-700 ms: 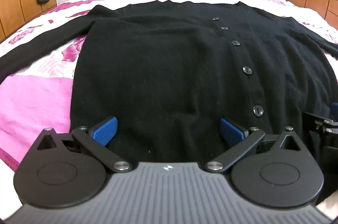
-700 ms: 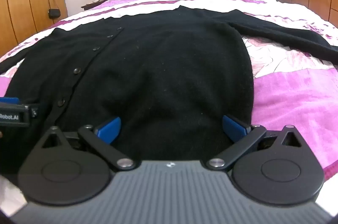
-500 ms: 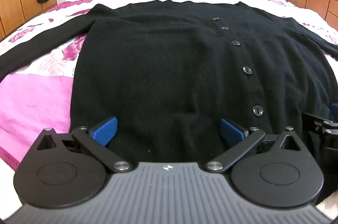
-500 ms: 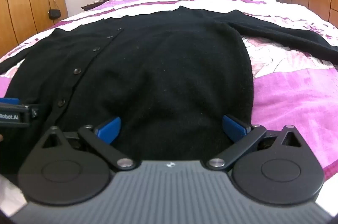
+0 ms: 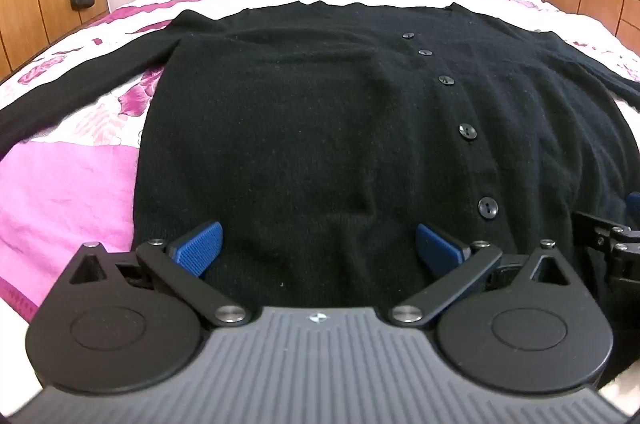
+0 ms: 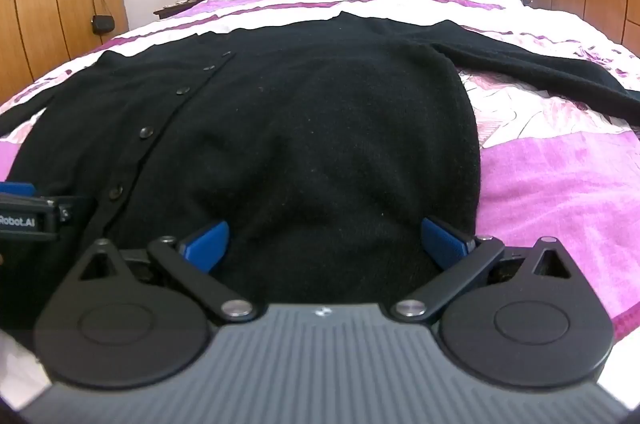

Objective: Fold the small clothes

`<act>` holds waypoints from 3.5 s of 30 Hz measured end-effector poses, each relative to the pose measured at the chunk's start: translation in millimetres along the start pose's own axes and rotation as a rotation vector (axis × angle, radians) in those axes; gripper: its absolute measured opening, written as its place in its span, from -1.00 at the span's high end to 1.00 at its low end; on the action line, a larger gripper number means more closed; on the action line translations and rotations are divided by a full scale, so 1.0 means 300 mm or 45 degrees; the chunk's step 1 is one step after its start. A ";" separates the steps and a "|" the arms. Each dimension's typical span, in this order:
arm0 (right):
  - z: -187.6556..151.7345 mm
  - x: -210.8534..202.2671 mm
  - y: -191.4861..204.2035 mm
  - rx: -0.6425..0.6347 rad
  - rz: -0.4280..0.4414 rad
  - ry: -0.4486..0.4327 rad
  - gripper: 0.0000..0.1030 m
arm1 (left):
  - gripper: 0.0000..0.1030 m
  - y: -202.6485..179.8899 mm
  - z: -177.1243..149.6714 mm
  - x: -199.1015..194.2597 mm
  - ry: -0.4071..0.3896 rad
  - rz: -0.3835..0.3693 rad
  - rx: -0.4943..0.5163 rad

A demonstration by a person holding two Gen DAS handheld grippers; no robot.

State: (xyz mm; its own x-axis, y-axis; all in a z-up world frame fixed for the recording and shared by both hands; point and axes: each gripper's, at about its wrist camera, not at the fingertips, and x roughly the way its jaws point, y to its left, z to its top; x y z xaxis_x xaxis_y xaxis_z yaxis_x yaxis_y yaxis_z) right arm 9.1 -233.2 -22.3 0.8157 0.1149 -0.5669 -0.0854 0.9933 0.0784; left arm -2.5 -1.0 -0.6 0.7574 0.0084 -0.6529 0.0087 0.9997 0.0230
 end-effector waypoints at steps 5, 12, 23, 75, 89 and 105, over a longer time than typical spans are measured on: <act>0.000 0.000 0.001 -0.001 0.000 0.000 -1.00 | -1.00 -0.001 0.000 0.000 0.000 0.002 0.003; 0.000 0.000 0.001 -0.001 -0.001 -0.001 -1.00 | -1.00 0.000 0.001 -0.001 0.000 0.002 0.003; -0.001 0.000 0.002 -0.002 -0.001 -0.001 -1.00 | -1.00 -0.002 0.000 -0.001 -0.001 0.003 0.004; 0.174 -0.116 -0.232 0.187 0.058 -0.006 -1.00 | -1.00 0.012 0.132 -0.103 -0.017 -0.072 -0.028; 0.262 -0.056 -0.636 0.566 -0.145 -0.100 -1.00 | -1.00 -0.057 0.286 0.046 0.066 -0.087 -0.089; 0.246 0.117 -0.860 0.852 -0.295 -0.146 -1.00 | -1.00 -0.082 0.304 0.194 0.141 -0.030 -0.059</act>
State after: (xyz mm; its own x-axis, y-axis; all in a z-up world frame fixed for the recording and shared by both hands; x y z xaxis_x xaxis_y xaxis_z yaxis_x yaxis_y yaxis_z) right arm 101.8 -486.5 -1.8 0.8287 -0.1364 -0.5428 0.4360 0.7653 0.4734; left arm 100.9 -27.2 29.9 0.6804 -0.0155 -0.7326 -0.0063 0.9996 -0.0270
